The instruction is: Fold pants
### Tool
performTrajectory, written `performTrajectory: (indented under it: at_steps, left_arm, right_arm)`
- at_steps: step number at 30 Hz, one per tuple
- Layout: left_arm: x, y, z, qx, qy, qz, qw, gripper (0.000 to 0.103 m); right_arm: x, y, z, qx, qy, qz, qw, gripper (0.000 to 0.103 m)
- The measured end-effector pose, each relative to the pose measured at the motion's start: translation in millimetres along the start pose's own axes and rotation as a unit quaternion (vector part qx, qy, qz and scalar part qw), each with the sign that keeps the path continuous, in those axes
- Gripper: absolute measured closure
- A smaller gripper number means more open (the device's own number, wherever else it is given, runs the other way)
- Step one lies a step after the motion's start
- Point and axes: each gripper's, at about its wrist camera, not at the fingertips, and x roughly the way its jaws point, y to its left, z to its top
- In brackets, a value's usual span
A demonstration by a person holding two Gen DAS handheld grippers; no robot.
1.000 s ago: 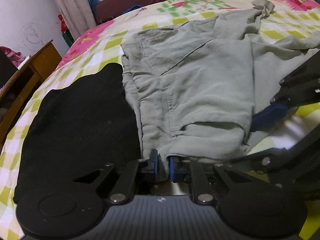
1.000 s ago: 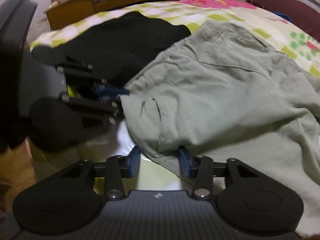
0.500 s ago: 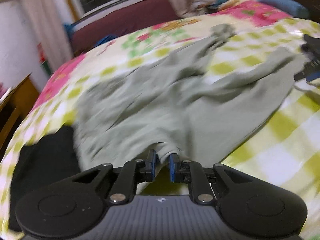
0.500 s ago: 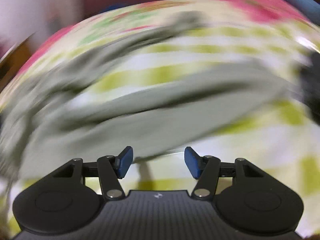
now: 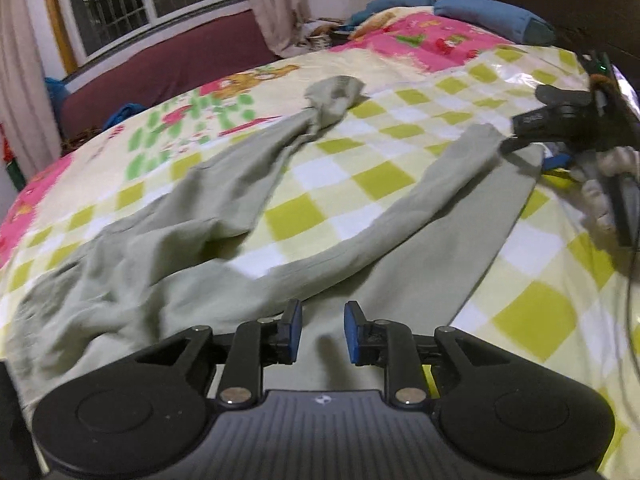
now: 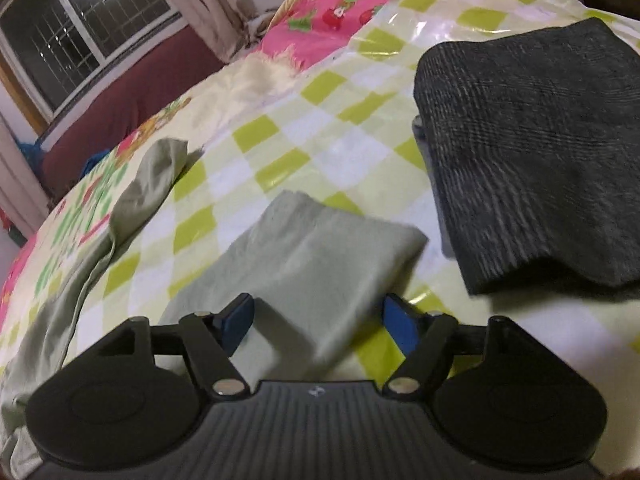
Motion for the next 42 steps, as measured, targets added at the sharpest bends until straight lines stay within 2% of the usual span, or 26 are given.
performTrajectory:
  at_steps: [1, 2, 3, 4, 5, 8, 10, 11, 13, 14, 16, 18, 19, 20, 21, 23, 25, 28, 30, 33, 35, 38, 41, 42]
  left_arm:
    - [5.7, -6.0, 3.3, 0.003, -0.001, -0.006, 1.0, 0.064]
    - [11.6, -12.5, 6.9, 0.006, -0.002, -0.013, 0.9999, 0.064]
    - [16.2, -18.0, 9.7, 0.008, -0.003, -0.02, 0.9998, 0.064]
    - [21.0, -23.8, 12.8, 0.01, -0.004, -0.027, 0.9996, 0.064]
    - [25.7, -29.2, 15.9, 0.013, -0.006, -0.033, 0.9994, 0.064]
    - [35.8, -43.5, 24.1, 0.019, -0.014, -0.05, 0.9985, 0.063]
    - [44.9, -53.8, 28.1, 0.02, -0.018, -0.061, 0.9978, 0.055]
    - [50.1, -58.5, 28.9, 0.022, -0.015, -0.066, 0.9975, 0.052]
    - [59.5, -69.3, 27.9, 0.033, -0.004, -0.068, 0.9972, 0.052]
    - [60.5, -73.1, 26.1, 0.04, -0.001, -0.065, 0.9971, 0.052]
    - [54.0, -71.5, 21.9, 0.044, -0.005, -0.06, 0.9972, 0.05]
    - [43.4, -60.9, 17.3, 0.039, -0.011, -0.055, 0.9977, 0.044]
    - [38.1, -53.9, 14.4, 0.037, -0.013, -0.05, 0.998, 0.043]
    - [32.5, -45.3, 10.9, 0.036, -0.014, -0.041, 0.9984, 0.042]
    - [28.4, -36.8, 7.3, 0.036, -0.013, -0.032, 0.9988, 0.041]
    - [20.9, -16.8, -3.0, 0.033, -0.006, -0.008, 0.9994, 0.04]
    - [15.8, 5.8, -15.8, 0.021, 0.009, 0.021, 0.9995, 0.039]
    - [3.3, 46.4, -40.1, -0.023, 0.036, 0.062, 0.9972, 0.039]
    - [-9.1, 71.2, -58.9, -0.043, 0.052, 0.085, 0.9941, 0.038]
    - [-26.2, 97.8, -83.5, -0.057, 0.07, 0.114, 0.9893, 0.037]
    - [-39.5, 110.4, -92.4, -0.063, 0.076, 0.136, 0.9858, 0.037]
    - [-64.7, 134.1, -89.4, -0.087, 0.047, 0.13, 0.9866, 0.037]
    - [-78.9, 156.5, -70.4, -0.093, 0.004, 0.143, 0.9854, 0.035]
    - [-76.5, 164.3, -59.5, -0.089, -0.007, 0.15, 0.9847, 0.03]
  right_arm:
    - [-0.4, -0.1, 1.5, -0.005, -0.001, -0.004, 1.0, 0.054]
    - [-0.4, -2.8, 4.9, -0.003, 0.006, -0.006, 1.0, 0.083]
    - [-2.5, -9.4, 9.6, 0.011, 0.015, 0.006, 1.0, 0.093]
    - [-7.8, -17.8, 14.9, 0.033, 0.022, 0.03, 0.999, 0.099]
    - [-16.5, -25.1, 19.9, 0.047, 0.021, 0.046, 0.998, 0.1]
    - [-55.2, -34.7, 32.4, 0.036, -0.017, 0.047, 0.998, 0.1]
    - [-77.9, -41.4, 37.8, 0.028, -0.049, 0.037, 0.998, 0.1]
    - [-83.0, -43.3, 38.8, 0.013, -0.058, 0.018, 0.998, 0.099]
    - [-79.5, -41.5, 38.6, -0.035, -0.03, -0.029, 0.999, 0.095]
    - [-79.7, -42.4, 36.3, -0.041, -0.018, -0.04, 0.998, 0.095]
    - [-89.1, -39.9, 31.2, -0.051, -0.026, -0.04, 0.998, 0.093]
    - [-101.7, -27.3, 26.8, -0.083, -0.061, -0.076, 0.992, 0.081]
    - [-105.6, -21.6, 24.8, -0.099, -0.077, -0.094, 0.988, 0.064]
    - [-109.4, -13.0, 22.2, -0.121, -0.096, -0.108, 0.982, 0.054]
    - [-113.4, -3.9, 19.3, -0.144, -0.109, -0.112, 0.977, 0.054]
    - [-116.7, 15.1, 13.1, -0.183, -0.114, -0.089, 0.972, 0.054]
    - [-113.3, 36.7, 4.1, -0.211, -0.098, -0.043, 0.972, 0.054]
    - [-96.1, 62.2, -9.6, -0.221, -0.049, -0.003, 0.974, 0.051]
    - [-77.9, 77.8, -21.4, -0.24, 0.006, 0.018, 0.97, 0.05]
    - [-53.1, 86.5, -34.3, -0.24, 0.073, 0.004, 0.968, 0.048]
    - [-50.7, 96.0, -37.0, -0.251, 0.084, 0.0, 0.964, 0.048]
    - [-60.0, 125.9, -33.3, -0.293, 0.06, 0.03, 0.954, 0.047]
    - [-47.3, 171.4, -23.8, -0.326, 0.062, 0.07, 0.941, 0.047]
    - [-38.5, 188.9, -20.7, -0.34, 0.067, 0.083, 0.934, 0.046]
